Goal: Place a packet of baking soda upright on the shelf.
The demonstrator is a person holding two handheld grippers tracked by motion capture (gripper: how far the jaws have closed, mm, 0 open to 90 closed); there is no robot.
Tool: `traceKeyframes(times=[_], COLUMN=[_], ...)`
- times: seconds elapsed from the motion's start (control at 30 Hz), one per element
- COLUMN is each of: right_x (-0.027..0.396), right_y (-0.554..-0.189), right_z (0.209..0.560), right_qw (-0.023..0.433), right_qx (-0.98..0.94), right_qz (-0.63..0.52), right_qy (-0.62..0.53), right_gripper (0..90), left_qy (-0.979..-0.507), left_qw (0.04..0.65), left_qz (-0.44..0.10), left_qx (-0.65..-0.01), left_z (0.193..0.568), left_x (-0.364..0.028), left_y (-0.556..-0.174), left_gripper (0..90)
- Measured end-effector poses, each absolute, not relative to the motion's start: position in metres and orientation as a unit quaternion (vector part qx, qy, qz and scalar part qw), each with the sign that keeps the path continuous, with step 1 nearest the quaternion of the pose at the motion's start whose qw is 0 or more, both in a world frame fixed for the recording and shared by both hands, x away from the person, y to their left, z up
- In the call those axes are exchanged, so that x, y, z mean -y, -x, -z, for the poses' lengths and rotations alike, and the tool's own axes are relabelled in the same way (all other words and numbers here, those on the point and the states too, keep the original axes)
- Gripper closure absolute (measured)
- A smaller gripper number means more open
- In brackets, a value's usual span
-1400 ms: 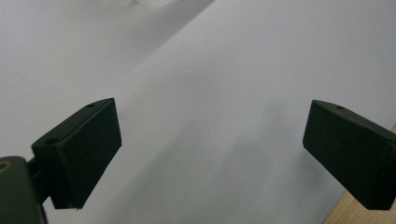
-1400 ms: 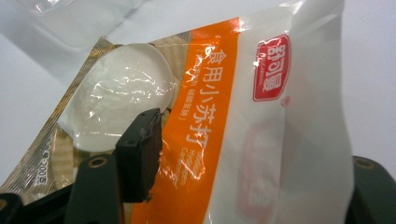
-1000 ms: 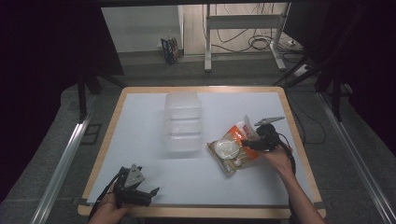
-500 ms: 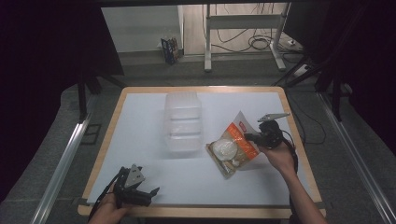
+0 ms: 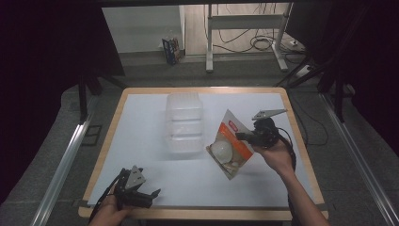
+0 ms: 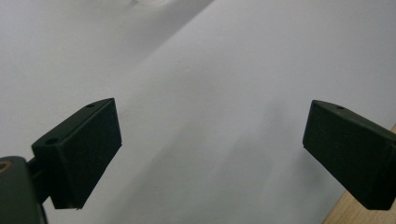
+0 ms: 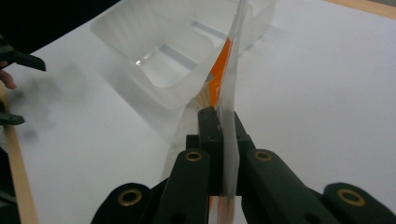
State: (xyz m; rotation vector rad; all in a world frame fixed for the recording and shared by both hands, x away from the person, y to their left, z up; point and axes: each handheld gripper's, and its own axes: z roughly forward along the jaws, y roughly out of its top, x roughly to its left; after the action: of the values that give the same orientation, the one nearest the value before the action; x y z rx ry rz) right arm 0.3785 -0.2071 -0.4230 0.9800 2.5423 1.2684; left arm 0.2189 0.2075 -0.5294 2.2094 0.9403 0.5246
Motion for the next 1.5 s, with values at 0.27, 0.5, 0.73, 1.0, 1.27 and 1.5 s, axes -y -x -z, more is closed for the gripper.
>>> traceKeyframes(times=[0.27,0.5,0.73,1.0,1.27,1.5], right_x=[0.193,0.187,0.185,0.179,0.170,0.159], right_y=[-0.377,-0.381,-0.396,-0.416,-0.432,-0.446], right_z=[0.410,0.400,0.387,0.370,0.356,0.350], right_qw=[0.081,0.107,0.124,0.142,0.147,0.146], right_qx=[-0.852,-0.856,-0.853,-0.847,-0.842,-0.840], right_qz=[-0.415,-0.407,-0.405,-0.412,-0.422,-0.429], right_qy=[-0.308,-0.301,-0.304,-0.306,-0.302,-0.298], right_gripper=[88.5,88.6,88.5,88.5,88.6,88.5], left_qy=[-0.843,-0.843,-0.840,-0.839,-0.836,-0.836], left_qw=[0.341,0.341,0.345,0.346,0.347,0.347], left_qz=[-0.199,-0.199,-0.197,-0.198,-0.198,-0.199], left_qx=[-0.366,-0.364,-0.369,-0.370,-0.377,-0.377], left_z=[0.529,0.529,0.529,0.529,0.529,0.529], left_x=[-0.210,-0.209,-0.211,-0.211,-0.212,-0.212], left_y=[-0.219,-0.219,-0.219,-0.219,-0.220,-0.220], left_gripper=[4.1,4.4,4.2,4.0,3.3,3.3])
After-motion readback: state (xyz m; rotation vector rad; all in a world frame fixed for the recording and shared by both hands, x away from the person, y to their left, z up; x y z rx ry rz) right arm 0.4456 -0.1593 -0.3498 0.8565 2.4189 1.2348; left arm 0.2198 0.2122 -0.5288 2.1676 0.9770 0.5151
